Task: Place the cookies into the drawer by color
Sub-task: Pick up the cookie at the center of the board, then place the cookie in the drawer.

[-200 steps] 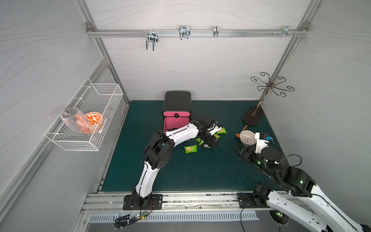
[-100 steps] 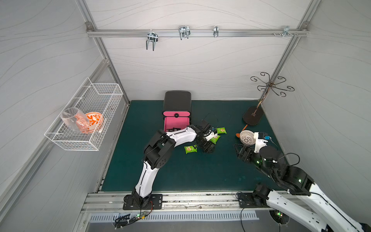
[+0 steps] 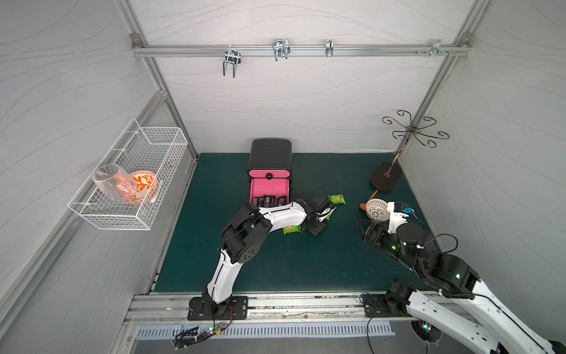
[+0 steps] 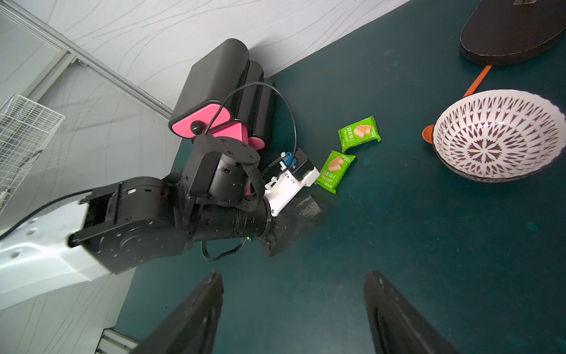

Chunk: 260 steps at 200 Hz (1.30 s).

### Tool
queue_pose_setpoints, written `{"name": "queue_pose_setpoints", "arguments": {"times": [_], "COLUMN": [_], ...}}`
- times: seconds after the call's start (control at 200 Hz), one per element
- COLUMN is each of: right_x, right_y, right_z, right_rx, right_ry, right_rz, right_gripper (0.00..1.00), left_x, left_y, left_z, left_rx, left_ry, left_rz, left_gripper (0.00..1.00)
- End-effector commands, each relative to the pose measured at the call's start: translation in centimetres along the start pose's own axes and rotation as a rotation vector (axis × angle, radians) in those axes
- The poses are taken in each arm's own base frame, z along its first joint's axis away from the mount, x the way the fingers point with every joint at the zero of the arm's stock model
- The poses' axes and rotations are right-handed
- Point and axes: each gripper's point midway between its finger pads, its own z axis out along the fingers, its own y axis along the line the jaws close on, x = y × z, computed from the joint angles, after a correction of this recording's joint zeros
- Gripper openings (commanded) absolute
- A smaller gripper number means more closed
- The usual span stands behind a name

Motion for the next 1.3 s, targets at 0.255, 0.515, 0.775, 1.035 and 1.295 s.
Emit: {"name": "queue_pose_setpoints", "arguments": {"times": [0.255, 0.515, 0.775, 1.035, 1.295], "right_x": [0.0, 0.2, 0.3, 0.4, 0.3], "right_y": [-0.3, -0.3, -0.3, -0.3, -0.3], "right_z": [-0.1, 0.1, 0.3, 0.4, 0.4], "right_rx": [0.012, 0.006, 0.009, 0.008, 0.017], "right_ry": [0.000, 0.003, 0.007, 0.007, 0.007], "right_rz": [0.008, 0.016, 0.014, 0.014, 0.010], "right_gripper": [0.77, 0.77, 0.77, 0.77, 0.77], "left_x": [-1.6, -2.6, 0.3, 1.7, 1.4], "left_y": [0.5, 5.6, 14.9, 19.2, 20.4], "left_z": [-6.9, -14.2, -17.4, -16.8, -14.5], "left_rx": [0.001, -0.189, -0.454, -0.467, -0.448], "left_ry": [-0.227, -0.396, -0.387, -0.387, -0.374], "left_rz": [-0.136, -0.212, -0.421, -0.613, -0.643], "left_gripper": [0.31, 0.31, 0.31, 0.31, 0.31]}}
